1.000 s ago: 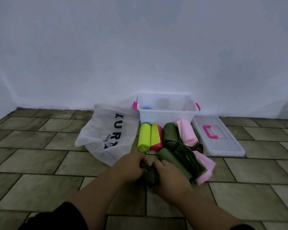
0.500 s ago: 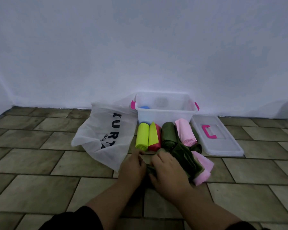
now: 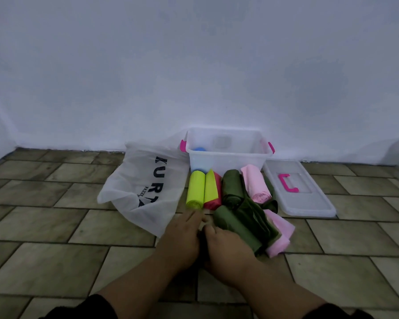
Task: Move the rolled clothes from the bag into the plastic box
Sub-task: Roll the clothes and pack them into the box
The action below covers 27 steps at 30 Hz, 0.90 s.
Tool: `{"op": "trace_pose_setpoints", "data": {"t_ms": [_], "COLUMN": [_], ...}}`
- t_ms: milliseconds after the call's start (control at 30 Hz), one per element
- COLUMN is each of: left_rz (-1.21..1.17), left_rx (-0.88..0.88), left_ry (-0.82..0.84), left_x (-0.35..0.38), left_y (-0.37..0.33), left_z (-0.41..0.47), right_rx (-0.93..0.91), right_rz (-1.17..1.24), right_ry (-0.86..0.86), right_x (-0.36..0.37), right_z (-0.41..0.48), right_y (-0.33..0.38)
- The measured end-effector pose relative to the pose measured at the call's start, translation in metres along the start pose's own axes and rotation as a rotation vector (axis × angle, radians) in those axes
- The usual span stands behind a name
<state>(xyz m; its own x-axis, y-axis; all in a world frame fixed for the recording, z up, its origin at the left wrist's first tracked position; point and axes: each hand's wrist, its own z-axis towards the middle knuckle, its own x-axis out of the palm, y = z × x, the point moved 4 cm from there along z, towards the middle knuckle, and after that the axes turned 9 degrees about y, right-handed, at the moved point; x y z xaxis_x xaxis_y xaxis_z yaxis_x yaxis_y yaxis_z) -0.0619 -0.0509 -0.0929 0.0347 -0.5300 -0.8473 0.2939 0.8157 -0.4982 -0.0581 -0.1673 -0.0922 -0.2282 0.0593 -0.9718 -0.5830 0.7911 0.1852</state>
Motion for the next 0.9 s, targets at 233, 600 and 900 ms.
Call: {"op": "trace_pose_setpoints", "data": {"t_ms": [233, 600, 900], "left_rz": [0.139, 0.267, 0.300], "left_rx": [0.045, -0.001, 0.032], "left_ry": [0.482, 0.367, 0.320], "left_x": [0.002, 0.000, -0.010], "left_y": [0.008, 0.022, 0.022], "left_z": [-0.003, 0.010, 0.019], "right_rx": [0.027, -0.067, -0.024], "right_rz": [0.099, 0.030, 0.028], "right_ry": [-0.026, -0.157, -0.047], "right_x": [0.006, -0.003, -0.010], "right_z": [-0.001, 0.005, 0.025], "right_y": [-0.004, -0.010, -0.016]}}
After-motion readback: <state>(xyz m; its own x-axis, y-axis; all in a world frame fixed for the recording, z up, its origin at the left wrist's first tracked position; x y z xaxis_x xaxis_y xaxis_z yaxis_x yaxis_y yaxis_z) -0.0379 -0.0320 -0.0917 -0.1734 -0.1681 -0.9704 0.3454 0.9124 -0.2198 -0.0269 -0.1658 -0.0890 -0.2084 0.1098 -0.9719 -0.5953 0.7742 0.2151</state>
